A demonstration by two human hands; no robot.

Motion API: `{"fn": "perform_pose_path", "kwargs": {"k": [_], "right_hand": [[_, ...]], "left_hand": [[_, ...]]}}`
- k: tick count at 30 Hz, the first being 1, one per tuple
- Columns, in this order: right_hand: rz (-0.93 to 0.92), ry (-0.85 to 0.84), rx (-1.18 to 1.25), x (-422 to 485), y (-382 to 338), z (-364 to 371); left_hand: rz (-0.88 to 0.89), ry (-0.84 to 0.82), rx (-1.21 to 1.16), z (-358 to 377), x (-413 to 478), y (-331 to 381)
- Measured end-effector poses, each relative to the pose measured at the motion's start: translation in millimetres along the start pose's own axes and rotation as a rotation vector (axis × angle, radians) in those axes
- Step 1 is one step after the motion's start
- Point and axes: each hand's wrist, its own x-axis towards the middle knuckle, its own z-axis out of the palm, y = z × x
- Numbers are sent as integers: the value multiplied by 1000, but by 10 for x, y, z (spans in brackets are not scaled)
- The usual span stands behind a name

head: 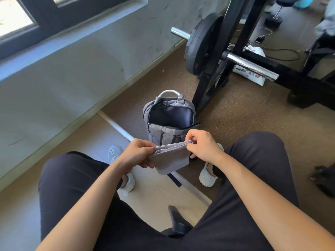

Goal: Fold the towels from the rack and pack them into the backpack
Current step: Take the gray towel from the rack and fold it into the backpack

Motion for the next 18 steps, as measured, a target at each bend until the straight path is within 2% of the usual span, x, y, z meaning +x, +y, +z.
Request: {"fn": "perform_pose_path", "kwargs": {"k": [7, 13, 18], "right_hand": [[-63, -118, 14, 2, -19, 48], [-177, -145, -14, -7, -48, 172], [-158, -187, 218, -43, -98, 104]], "left_hand": [[105, 238, -174, 18, 55, 30], [169, 262, -144, 49, 48, 35], [263, 267, -204, -28, 60, 37]]}}
